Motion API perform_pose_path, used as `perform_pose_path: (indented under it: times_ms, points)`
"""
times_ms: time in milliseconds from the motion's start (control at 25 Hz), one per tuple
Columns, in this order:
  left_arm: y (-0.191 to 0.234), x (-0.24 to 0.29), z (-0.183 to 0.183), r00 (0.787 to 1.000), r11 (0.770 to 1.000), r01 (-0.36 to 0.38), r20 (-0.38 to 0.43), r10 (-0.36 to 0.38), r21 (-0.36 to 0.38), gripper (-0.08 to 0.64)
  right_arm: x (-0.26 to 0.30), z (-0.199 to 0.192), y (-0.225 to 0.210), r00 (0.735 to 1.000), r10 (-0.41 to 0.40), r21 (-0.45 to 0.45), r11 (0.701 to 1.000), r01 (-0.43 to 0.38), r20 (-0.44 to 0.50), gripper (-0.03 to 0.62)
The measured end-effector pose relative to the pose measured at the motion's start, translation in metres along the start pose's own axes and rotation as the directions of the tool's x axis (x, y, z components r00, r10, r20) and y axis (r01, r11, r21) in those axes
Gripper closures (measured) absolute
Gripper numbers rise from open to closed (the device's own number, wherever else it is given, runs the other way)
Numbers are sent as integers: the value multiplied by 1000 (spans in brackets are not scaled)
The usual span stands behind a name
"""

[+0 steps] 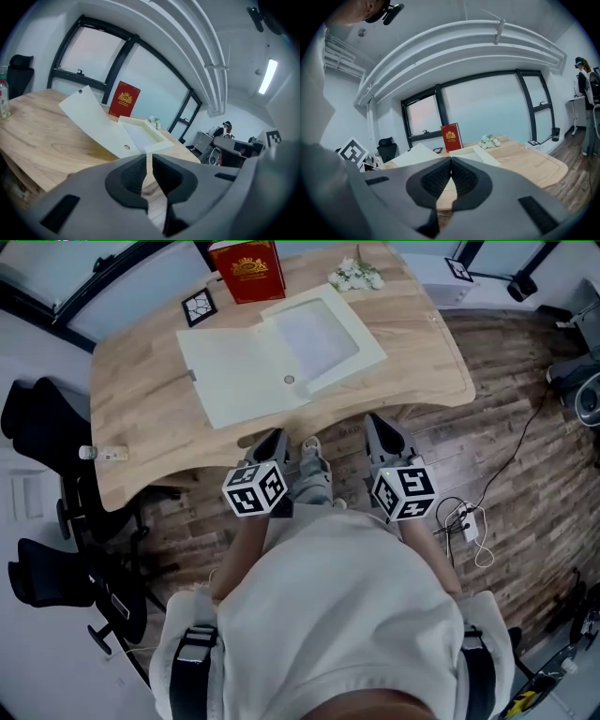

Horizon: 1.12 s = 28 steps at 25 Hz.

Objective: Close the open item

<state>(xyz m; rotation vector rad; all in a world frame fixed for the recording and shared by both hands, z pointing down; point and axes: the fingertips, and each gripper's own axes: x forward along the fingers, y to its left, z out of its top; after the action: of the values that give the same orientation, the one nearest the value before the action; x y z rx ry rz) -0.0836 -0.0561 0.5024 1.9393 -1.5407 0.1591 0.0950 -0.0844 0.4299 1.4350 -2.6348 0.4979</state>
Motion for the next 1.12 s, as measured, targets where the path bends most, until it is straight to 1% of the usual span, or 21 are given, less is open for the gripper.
perform_pose_path:
  times_ms: [200,240,280,320,480,760,1040,1120]
  points:
    - [32,0,1,999,998,-43,24,44,-48,514,17,2,7,1000,29,-22,999,-30,-7,572]
    - [37,0,3,998,997,-49,32,51,-57,489,20,3,8,999,33,-27,999,-33,-9,574]
    - [42,1,4,998,996,-54,37,56,-69,423,23,3,8,999,36,-31,999,-36,-11,574]
    - [47,2,4,997,995,-56,40,60,-82,385,25,4,8,999,38,-35,999,-39,-13,574]
    - [62,8,7,995,990,-77,45,83,-122,345,34,7,4,999,41,-44,998,-42,-19,573]
    - [82,13,22,984,977,-127,102,146,-170,341,45,6,-1,999,42,-39,998,-43,-27,574]
    - [90,14,38,968,972,-171,158,197,-164,341,55,6,-7,999,38,-38,998,-39,-34,574]
    - [93,14,42,962,969,-189,167,215,-160,367,58,7,-9,999,37,-40,998,-39,-37,572]
